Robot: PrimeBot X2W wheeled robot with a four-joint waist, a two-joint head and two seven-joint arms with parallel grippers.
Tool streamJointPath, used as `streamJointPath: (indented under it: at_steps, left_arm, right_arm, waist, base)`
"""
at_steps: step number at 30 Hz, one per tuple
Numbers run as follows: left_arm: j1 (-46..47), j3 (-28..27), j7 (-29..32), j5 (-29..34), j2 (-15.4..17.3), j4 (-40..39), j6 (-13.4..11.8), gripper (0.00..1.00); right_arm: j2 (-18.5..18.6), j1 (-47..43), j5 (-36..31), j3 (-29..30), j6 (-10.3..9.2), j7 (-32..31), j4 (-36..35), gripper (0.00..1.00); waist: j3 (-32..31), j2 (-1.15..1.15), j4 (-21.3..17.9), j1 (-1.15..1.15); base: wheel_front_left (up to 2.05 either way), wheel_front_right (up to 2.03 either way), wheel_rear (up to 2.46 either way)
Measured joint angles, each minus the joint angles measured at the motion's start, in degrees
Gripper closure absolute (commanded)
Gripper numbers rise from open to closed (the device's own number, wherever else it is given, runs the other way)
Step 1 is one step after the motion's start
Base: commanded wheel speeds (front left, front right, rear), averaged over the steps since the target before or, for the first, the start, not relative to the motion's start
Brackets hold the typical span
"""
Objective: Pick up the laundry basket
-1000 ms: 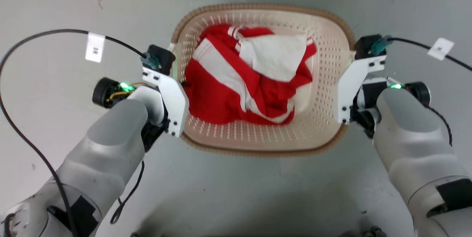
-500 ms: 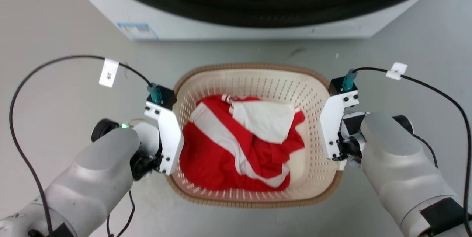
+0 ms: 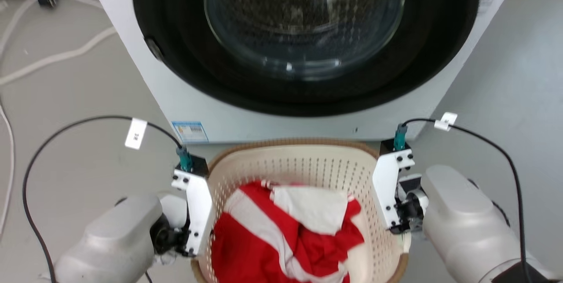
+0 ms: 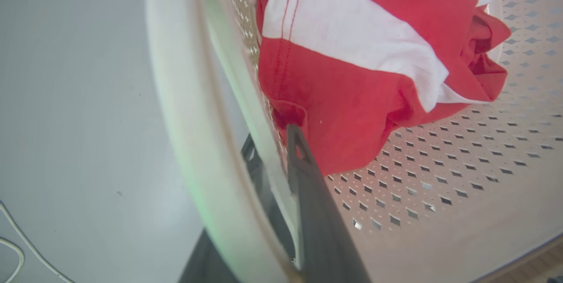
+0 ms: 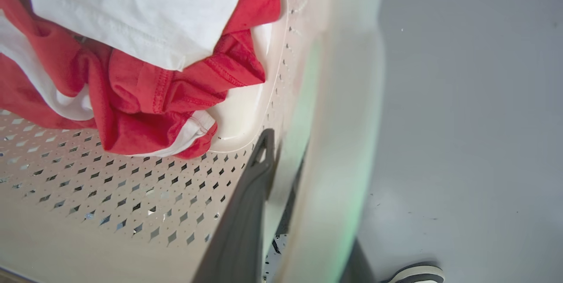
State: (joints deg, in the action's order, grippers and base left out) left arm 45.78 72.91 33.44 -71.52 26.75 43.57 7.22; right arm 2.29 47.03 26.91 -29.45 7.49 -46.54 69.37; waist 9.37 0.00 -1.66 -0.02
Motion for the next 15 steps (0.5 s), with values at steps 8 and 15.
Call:
streamJointPath:
  at_steps: [8,15]
  left_arm:
    - [-2.34,0.11,4.55,-2.09,0.10,-0.18,0.01,1.00]
    - [-2.96,0.13,6.51,-3.54,0.67,-0.22,0.01,1.00]
  right_arm:
    - [0.02,-2.72,3.30,-2.30,-0.09,-3.19,-0.97,1.00]
    - [0.01,-2.95,5.00,-3.72,-0.09,-4.43,-1.67,1.00]
  waist:
    - [-8.12,0.00,0.31,-0.01]
    - [-11.13,0.00,-0.07,0.00]
  base:
    - [0.00,0.00,0.00]
    - [0.00,0.00,0.00]
